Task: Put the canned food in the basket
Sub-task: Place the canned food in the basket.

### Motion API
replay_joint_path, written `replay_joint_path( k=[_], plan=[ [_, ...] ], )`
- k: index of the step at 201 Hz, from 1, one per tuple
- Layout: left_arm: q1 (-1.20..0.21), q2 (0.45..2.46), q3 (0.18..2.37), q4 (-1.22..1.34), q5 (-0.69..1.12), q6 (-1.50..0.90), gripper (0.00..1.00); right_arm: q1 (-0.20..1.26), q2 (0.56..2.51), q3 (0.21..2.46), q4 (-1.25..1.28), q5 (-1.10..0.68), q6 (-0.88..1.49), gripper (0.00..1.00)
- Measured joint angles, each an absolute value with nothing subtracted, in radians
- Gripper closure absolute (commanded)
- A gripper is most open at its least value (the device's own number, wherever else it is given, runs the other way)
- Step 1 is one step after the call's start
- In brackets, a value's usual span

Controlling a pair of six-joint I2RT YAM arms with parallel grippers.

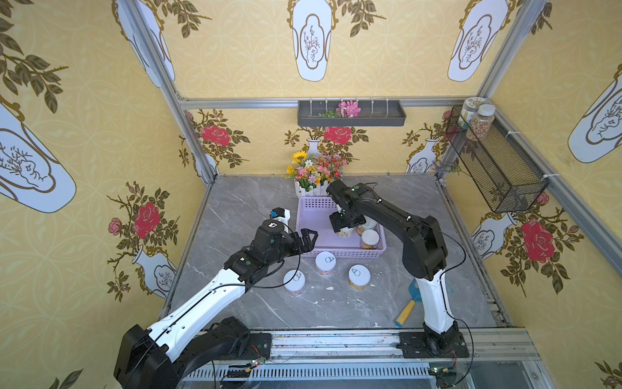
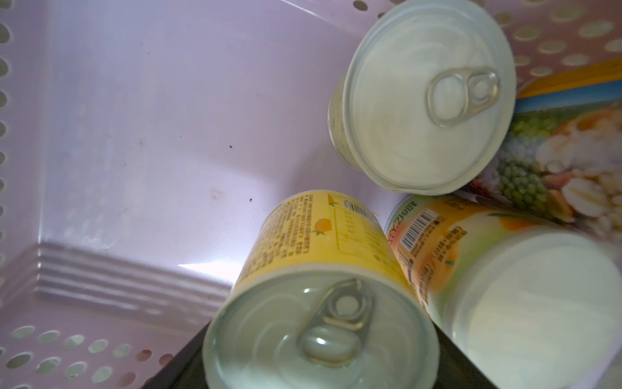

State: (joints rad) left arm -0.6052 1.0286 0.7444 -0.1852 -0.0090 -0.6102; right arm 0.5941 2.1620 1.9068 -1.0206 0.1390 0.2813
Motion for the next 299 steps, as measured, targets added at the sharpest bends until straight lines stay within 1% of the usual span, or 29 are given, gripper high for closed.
replay_joint_path(
  k=[91,143,159,185,207,258,299],
  plan=[
    [-0.605,1.012,0.722,-0.188,-0.022,-0.626,0.00,0.594,2.226,1.924,-1.022,0.214,0.280,0.35],
    [-0.605,1.036,0.729,-0.210,0.025,-0.621,0.00,0.593,2.249,1.926,-1.016,0.227,0.279,0.33],
    [-0.605,1.040,0.728,-0.210,0.045,-0.618,0.00,0.592,2.252,1.929,-1.016,0.228,0.279,0.30],
    [-0.605,1.045,0.725,-0.212,0.071,-0.610,0.00,0.590,2.253,1.929,-1.014,0.226,0.278,0.21],
    [-0.605,1.045,0.725,-0.215,0.070,-0.609,0.00,0.588,2.253,1.930,-1.013,0.222,0.276,0.16],
    [-0.605,1.061,0.731,-0.234,0.043,-0.606,0.00,0.584,2.255,1.935,-1.011,0.215,0.276,0.11],
    [-0.605,1.081,0.731,-0.244,0.027,-0.606,0.00,0.583,2.254,1.954,-1.021,0.214,0.276,0.10]
  ],
)
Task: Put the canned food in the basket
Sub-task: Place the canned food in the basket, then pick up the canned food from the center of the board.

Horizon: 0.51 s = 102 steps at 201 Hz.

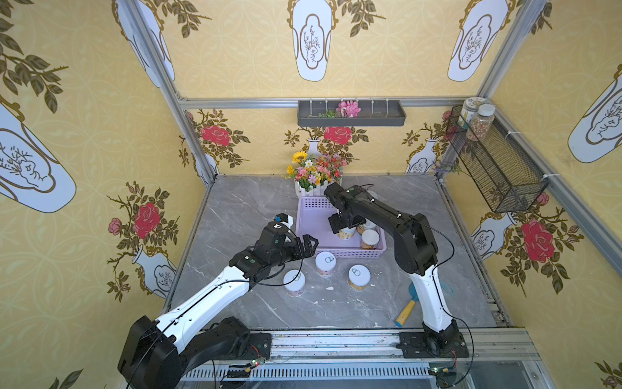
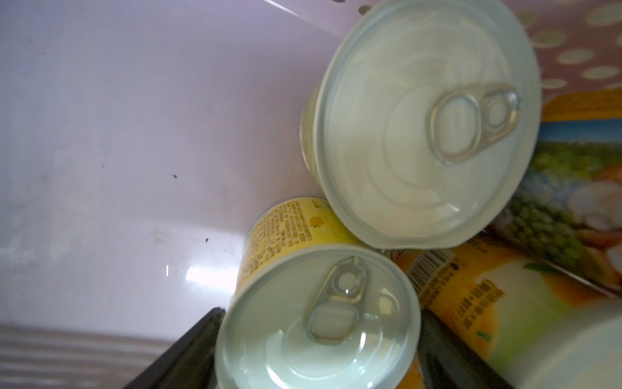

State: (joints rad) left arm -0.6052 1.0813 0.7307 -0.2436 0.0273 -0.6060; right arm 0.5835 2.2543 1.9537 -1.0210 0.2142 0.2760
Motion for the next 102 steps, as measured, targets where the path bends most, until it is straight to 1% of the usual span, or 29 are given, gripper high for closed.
replay_joint_path(
  k=[41,74,102],
  plan=[
    [-0.605,1.085,0.751,-0.305,-0.018,-0.599,0.00,0.586,2.178,1.940,-1.019,0.192,0.276,0.06],
    [-0.610,1.100,0.796,-0.361,-0.044,-0.574,0.00,0.599,2.058,1.839,-1.005,0.157,0.284,0.04],
    [-0.692,1.128,0.831,-0.414,-0.081,-0.558,0.00,0.635,1.938,1.719,-0.971,0.132,0.292,0.04]
  ],
)
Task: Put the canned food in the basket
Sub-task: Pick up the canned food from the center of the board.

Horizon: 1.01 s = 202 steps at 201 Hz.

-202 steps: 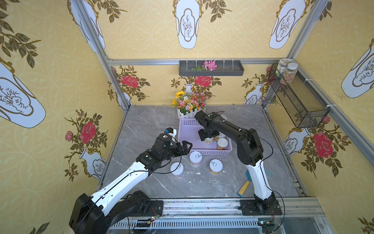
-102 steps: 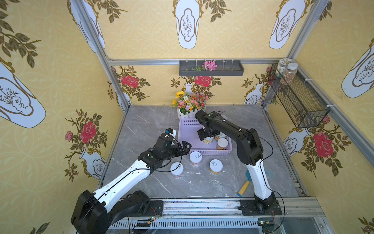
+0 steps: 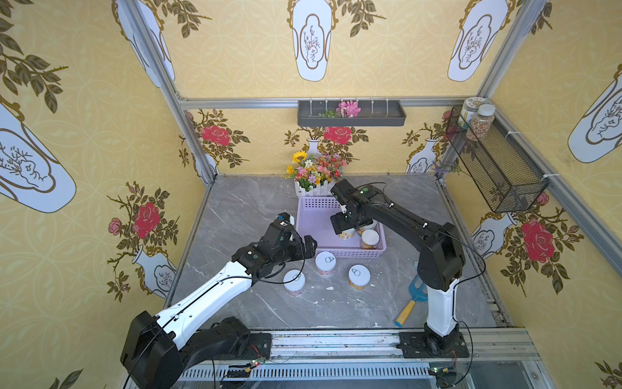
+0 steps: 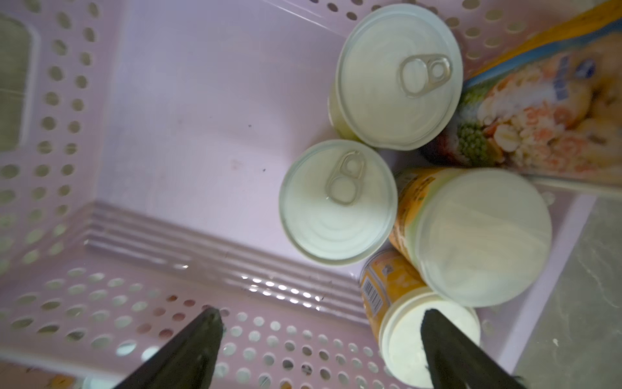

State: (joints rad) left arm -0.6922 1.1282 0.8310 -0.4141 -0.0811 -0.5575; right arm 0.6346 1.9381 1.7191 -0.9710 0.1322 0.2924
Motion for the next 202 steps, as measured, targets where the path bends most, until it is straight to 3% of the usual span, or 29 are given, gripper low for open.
replay_joint_path(
  k=[98,150,202],
  plan=[
    [-0.946,1.054,0.723,-0.398,-0.109,-0.653,0.00,0.789,1.555,1.291,-0.914,0.134,0.449,0.02],
    [-1.002,1.041,0.642,-0.307,-0.109,-0.691,0.00,0.823,1.483,1.150,-0.920,0.095,0.524,0.03],
    [-1.005,1.049,0.611,-0.231,-0.101,-0.707,0.00,0.839,1.527,1.145,-0.923,0.077,0.545,0.03]
  ],
)
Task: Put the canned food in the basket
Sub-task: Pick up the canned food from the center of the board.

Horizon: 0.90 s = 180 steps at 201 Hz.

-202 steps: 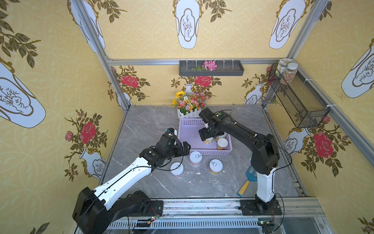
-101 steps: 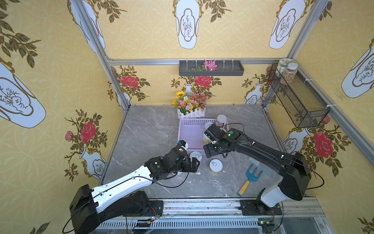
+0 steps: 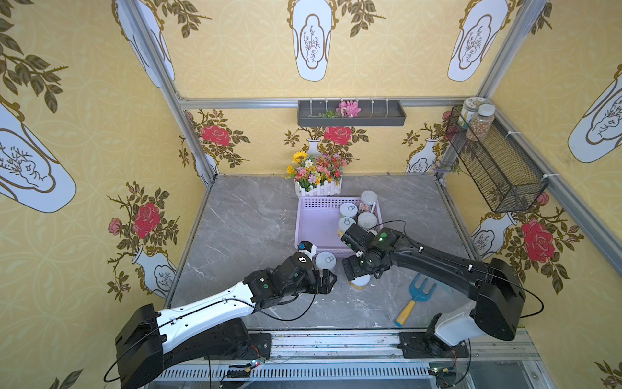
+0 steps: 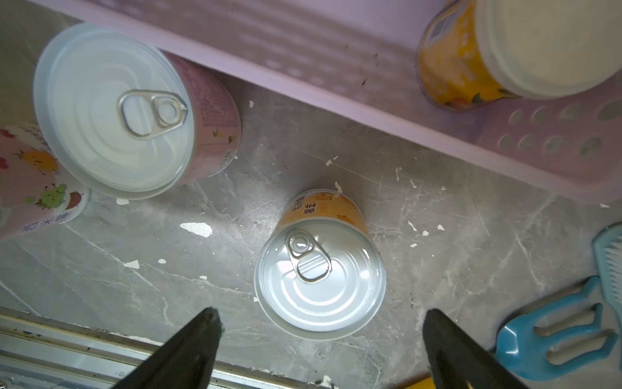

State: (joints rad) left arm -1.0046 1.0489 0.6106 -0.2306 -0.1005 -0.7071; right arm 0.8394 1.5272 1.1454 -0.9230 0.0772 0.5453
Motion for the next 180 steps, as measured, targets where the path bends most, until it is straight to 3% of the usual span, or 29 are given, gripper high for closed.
replay_joint_path(
  k=[89,147,180],
  plan=[
    [-1.004,1.052,0.577,-0.181,-0.085,-0.716,0.00,0.841,1.623,1.151,-0.921,0.076,0.545,0.00],
    [-1.004,1.029,0.577,-0.189,-0.087,-0.718,0.00,0.835,1.655,1.143,-0.915,0.047,0.548,0.11],
    [-1.004,1.026,0.577,-0.195,-0.101,-0.718,0.00,0.826,1.655,1.139,-0.910,0.027,0.553,0.12]
  ],
)
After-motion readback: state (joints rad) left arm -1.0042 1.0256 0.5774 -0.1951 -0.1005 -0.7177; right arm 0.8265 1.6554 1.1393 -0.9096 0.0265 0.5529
